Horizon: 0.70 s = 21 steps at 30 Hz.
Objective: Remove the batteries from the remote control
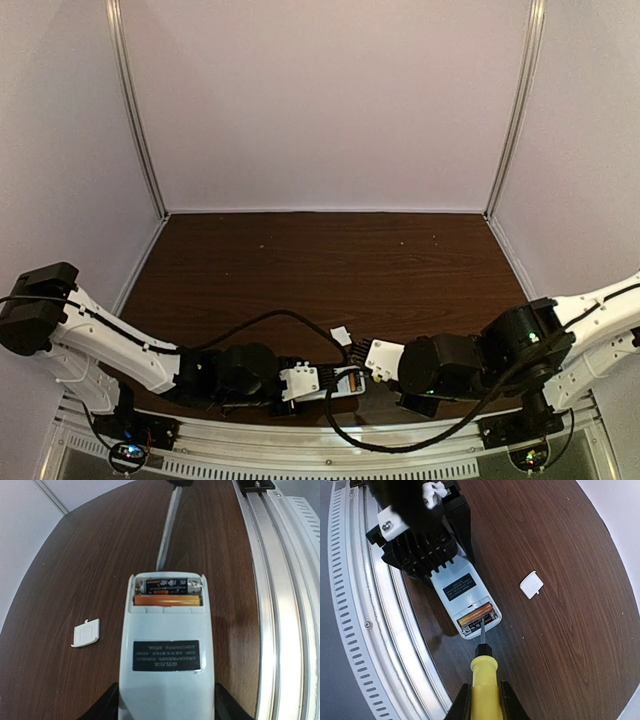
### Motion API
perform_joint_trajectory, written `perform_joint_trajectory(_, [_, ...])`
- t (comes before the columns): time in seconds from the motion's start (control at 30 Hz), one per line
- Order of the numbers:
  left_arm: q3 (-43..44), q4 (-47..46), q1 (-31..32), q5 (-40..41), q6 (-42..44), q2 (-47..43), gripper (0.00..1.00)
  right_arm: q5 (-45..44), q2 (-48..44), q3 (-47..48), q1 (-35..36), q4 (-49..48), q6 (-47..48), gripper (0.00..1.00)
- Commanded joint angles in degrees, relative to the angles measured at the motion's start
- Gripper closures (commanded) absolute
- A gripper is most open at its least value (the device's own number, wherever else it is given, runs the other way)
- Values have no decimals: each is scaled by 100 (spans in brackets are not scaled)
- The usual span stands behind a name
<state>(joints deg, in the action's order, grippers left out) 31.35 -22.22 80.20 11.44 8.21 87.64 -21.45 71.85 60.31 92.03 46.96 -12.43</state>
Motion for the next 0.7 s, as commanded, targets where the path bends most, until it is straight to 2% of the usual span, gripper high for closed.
perform_joint_trajectory(0.0, [104, -212, 8, -5, -60, -180, 100, -42, 124, 53, 34, 158, -127, 100])
perform_joint_trajectory(0.67, [73, -221, 5, 8, -74, -217, 100, 347, 333, -90, 34, 205, -146, 100])
